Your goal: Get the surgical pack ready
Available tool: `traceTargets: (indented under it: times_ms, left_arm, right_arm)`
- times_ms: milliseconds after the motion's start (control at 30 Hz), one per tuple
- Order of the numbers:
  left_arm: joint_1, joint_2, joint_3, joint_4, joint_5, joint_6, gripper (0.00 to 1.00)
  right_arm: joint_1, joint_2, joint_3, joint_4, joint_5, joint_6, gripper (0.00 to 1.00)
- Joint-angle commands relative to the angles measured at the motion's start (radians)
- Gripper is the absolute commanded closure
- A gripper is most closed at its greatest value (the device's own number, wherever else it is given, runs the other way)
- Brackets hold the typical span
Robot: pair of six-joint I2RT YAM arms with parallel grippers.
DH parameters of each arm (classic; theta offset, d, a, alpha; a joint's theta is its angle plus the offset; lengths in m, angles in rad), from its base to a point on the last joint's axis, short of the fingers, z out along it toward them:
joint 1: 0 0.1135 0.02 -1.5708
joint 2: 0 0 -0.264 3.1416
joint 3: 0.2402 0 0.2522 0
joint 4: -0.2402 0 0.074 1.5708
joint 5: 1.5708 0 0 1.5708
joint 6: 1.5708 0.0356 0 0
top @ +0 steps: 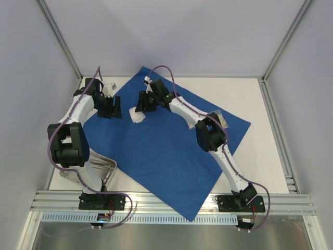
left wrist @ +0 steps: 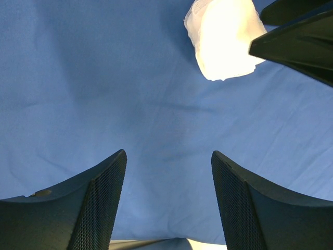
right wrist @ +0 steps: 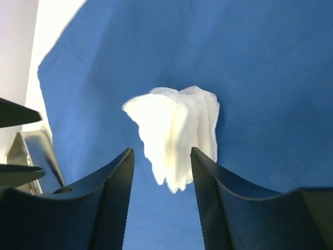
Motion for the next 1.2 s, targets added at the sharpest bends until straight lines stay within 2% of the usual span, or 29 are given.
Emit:
traceTargets:
  times_ms: [0,233,700,800,1000,1167]
  left_arm:
    - [-0.008,-0.005,0.004,-0.003,0.021,0.015,0.25]
    - [-0.008,-0.002,0.002,-0.001,0.027,0.011,0.25]
    - [-0.008,-0.008,-0.008,-0.003,0.037,0.015,0.25]
    - [-0.007,-0.010,-0.010,-0.004,0.037,0.017,0.25]
    - [-0.008,-0.011,-0.008,-0.003,0.036,0.020,0.25]
    - [-0.008,-0.020,-0.004,-0.006,0.033,0.026,0.25]
  right_arm:
    - [0.001,-0.099,-0.018,0.051,0.040,-0.015,0.48]
    - [0.000,-0.046,-0.017,0.045,0.060,0.003,0.41]
    - [0.000,0.074,0.014,0.014,0.046,0.027,0.41]
    - [0.001,0.085,0.014,0.027,0.027,0.044,0.47]
    - [0.004,0.083,0.014,0.079,-0.044,0.101,0.70]
    - [0.004,0.077,0.006,0.116,-0.079,0.139,0.77]
